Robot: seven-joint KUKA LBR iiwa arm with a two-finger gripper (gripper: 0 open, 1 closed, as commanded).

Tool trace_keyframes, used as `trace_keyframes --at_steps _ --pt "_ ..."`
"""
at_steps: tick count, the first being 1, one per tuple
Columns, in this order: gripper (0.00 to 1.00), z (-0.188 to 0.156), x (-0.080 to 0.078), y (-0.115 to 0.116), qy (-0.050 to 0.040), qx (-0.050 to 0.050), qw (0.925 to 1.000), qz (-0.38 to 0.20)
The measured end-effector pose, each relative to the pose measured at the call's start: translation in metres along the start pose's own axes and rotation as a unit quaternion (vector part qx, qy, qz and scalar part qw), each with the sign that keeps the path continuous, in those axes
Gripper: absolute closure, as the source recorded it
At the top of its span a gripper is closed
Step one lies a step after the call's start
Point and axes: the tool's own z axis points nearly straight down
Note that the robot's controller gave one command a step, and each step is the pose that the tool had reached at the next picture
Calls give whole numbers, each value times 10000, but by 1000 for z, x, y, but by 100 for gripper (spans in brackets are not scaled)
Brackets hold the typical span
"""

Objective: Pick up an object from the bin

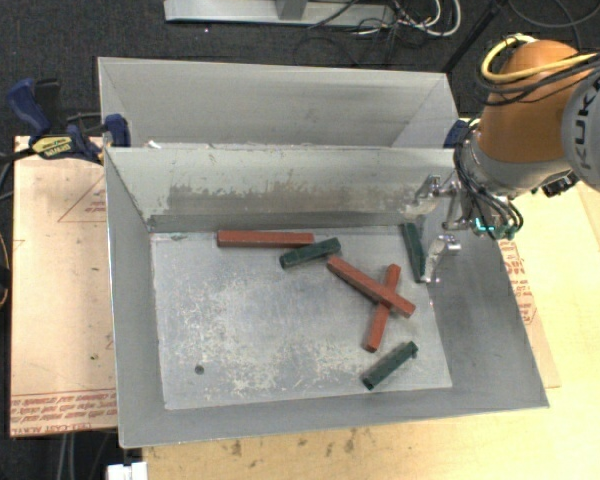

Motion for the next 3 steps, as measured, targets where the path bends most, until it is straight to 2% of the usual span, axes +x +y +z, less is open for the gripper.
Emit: trace_keyframes --at_steps 1,2,3 --pt "0 -4 -2 0 -37 7 10000 -10" --pt "0 48 32 8 -62 6 9997 218" --pt "0 89 32 13 -95 17 9999 66"
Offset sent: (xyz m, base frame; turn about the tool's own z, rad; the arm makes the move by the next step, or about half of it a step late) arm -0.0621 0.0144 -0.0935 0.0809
